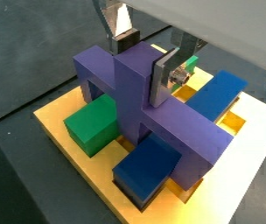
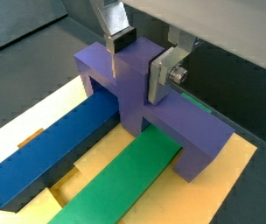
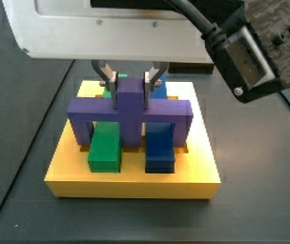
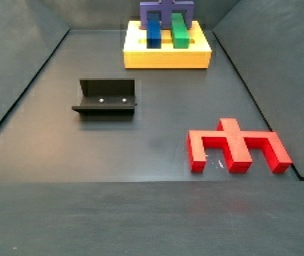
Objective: Pick up the purple object. Move up. Place the purple object on the fixture. Regrasp the purple object. Move to above the board. Insert the purple object.
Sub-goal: Insert the purple object.
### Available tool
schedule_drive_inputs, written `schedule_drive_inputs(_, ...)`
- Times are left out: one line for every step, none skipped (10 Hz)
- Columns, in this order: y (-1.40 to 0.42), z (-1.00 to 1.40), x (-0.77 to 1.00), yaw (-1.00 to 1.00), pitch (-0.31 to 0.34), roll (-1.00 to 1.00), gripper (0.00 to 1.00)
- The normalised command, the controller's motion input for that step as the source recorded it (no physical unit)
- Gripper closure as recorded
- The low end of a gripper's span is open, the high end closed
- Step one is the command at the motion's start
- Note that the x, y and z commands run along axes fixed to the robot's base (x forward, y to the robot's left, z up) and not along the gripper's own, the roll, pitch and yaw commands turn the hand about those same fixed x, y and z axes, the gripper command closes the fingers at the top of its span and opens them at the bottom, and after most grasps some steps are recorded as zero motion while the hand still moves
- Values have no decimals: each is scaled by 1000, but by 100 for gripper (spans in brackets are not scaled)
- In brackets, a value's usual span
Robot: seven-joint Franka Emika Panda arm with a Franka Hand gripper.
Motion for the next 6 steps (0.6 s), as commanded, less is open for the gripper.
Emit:
schedule_drive_inputs(-3,-97,80,0,0,0,100)
schedule_drive_inputs(-69,-74,74,0,0,0,100)
schedule_drive_inputs(-120,-97,69,0,0,0,100)
schedule_drive_inputs(-206,-89,60,0,0,0,100)
schedule_drive_inputs(-149,-111,20,0,-14,0,100)
schedule_drive_inputs(0,-220,0,0,-16,0,100)
